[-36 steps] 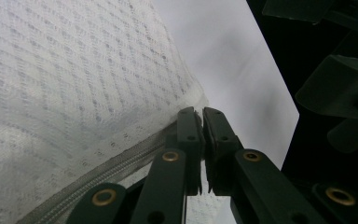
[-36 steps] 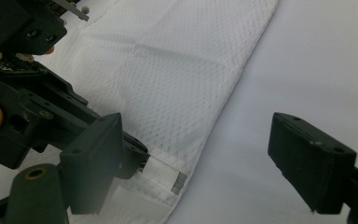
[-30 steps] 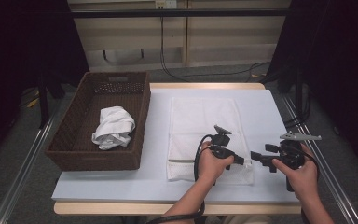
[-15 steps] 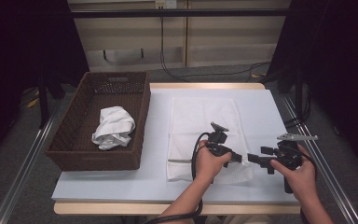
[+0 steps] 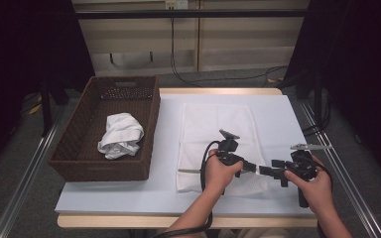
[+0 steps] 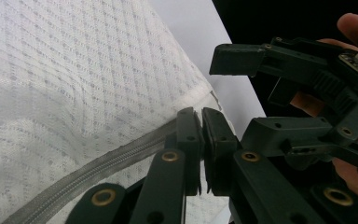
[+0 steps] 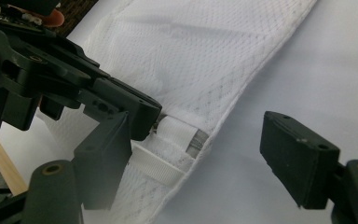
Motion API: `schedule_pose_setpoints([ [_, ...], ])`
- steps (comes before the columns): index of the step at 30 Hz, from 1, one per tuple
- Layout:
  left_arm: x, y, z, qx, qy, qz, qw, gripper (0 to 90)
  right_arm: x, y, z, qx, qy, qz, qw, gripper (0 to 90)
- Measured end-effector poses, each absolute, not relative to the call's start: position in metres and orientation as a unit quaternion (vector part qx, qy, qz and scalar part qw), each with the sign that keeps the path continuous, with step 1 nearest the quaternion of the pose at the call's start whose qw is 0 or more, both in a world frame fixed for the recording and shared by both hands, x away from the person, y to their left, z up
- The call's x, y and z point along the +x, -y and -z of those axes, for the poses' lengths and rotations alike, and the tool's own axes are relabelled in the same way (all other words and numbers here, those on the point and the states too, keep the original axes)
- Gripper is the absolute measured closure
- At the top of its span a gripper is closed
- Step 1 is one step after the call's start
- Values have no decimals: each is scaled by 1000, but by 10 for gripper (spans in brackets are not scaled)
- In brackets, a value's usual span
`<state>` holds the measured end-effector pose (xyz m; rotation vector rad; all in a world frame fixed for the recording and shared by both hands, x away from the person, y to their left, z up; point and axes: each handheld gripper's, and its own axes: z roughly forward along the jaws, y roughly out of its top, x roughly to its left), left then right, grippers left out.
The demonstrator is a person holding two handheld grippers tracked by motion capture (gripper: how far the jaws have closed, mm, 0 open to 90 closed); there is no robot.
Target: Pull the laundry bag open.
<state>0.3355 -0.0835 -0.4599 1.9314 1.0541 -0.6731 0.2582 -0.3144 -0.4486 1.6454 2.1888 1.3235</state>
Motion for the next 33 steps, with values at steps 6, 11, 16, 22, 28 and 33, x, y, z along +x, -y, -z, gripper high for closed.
schedule_pose_setpoints([
  [6, 335, 80, 456, 761, -419, 270, 416, 864, 260, 313, 451, 549, -711, -438, 35, 307],
  [11, 337, 76, 457, 763, -417, 268, 415, 864, 261, 310, 452, 552, -707, -441, 20, 357],
  [16, 336, 75, 459, 754, -423, 278, 418, 864, 263, 308, 454, 554, -706, -441, 2, 510],
  [22, 336, 76, 459, 760, -422, 267, 416, 864, 265, 305, 454, 559, -701, -441, -20, 595],
  [28, 334, 78, 461, 767, -415, 262, 413, 863, 265, 308, 453, 567, -697, -438, -28, 705],
  [33, 333, 80, 461, 780, -403, 244, 413, 862, 264, 307, 453, 568, -695, -439, -39, 811],
])
